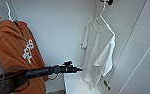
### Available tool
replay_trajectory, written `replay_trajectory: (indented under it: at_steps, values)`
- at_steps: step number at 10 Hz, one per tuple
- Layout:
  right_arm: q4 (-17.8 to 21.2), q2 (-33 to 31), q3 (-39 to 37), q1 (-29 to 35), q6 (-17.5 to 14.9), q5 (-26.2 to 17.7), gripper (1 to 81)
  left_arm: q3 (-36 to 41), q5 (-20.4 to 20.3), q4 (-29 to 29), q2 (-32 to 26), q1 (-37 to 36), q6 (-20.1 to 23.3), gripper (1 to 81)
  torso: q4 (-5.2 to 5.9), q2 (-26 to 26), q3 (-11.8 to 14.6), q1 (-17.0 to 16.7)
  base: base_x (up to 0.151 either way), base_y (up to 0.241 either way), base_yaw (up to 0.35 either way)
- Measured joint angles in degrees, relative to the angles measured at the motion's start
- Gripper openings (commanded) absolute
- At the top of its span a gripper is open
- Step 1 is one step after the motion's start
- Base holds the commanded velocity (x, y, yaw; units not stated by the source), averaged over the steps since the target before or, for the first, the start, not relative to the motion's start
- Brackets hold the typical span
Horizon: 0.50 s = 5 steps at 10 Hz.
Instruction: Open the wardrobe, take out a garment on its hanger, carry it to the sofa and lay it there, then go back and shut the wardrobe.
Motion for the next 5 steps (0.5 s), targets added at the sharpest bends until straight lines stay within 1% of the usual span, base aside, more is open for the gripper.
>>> replay_trajectory:
  at_steps: [3,4,5]
  values:
    - [0.0,0.01,0.0,-0.01,0.15,0.3,81.1,0.09,0.39,-0.38,1.41,-6.11,-6.34,81.1,0.0,0.0,-0.02,0.02,0.0,0.0,0.0]
    - [0.0,0.01,0.0,0.0,0.15,0.3,81.1,0.63,0.39,-0.41,2.04,-7.28,-8.35,81.1,0.0,0.0,-0.02,0.02,0.0,0.0,0.0]
    - [0.0,0.01,0.0,0.0,0.15,0.3,81.1,1.22,0.44,-0.46,2.56,-7.94,-9.44,81.1,0.0,0.02,-0.02,0.02,0.0,0.0,0.0]
